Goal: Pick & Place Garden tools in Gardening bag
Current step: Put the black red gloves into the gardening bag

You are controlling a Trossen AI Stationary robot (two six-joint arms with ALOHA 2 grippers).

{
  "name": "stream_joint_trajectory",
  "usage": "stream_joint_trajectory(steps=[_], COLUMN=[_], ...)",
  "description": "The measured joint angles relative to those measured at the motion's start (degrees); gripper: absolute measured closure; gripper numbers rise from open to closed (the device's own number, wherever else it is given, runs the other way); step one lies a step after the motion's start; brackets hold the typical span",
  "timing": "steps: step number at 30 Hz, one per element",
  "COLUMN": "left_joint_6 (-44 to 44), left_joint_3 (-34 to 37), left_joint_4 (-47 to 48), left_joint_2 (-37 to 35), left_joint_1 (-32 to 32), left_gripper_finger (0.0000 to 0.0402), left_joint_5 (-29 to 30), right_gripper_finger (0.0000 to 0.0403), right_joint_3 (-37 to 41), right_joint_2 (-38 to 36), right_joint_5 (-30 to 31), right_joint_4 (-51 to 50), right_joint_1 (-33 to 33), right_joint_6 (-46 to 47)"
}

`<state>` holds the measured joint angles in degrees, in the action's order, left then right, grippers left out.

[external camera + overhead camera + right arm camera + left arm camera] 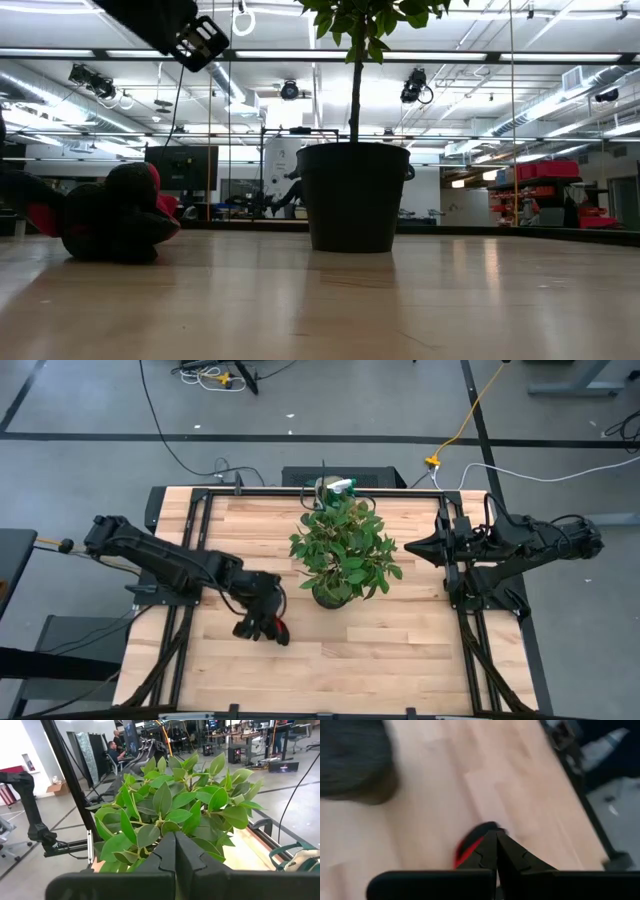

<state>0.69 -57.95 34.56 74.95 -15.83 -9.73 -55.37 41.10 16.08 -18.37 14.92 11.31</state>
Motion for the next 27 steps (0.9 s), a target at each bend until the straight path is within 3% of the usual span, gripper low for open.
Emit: stream_joint_trajectory(steps=[6, 15, 22, 27], left_joint_6=[-6.11, -6.58, -8.92, -13.58], left_joint_3=[0.00, 0.00, 0.00, 0.00], left_joint_4=[-0.10, 1.74, 1.89, 4.37], left_joint_2=[4.61, 9.50, 9.49, 9.49], left_joint_1=[-3.00, -4.68, -4.66, -4.68], left_gripper_finger=[0.0380, 0.0265, 0.0157, 0.0103], left_joint_5=[-7.21, -2.51, 0.46, 0.78], right_gripper_finger=[0.0403, 0.0403, 0.0403, 0.0403], right_joint_3=[0.00, 0.00, 0.00, 0.00], right_joint_2=[0.00, 0.00, 0.00, 0.00], right_joint_5=[0.00, 0.00, -0.02, -0.09], right_joint_4=[-0.04, -0.11, -0.13, -0.15], right_joint_1=[0.00, 0.00, 0.00, 0.00], right_joint_6=[-0.40, -0.40, -0.18, -0.15])
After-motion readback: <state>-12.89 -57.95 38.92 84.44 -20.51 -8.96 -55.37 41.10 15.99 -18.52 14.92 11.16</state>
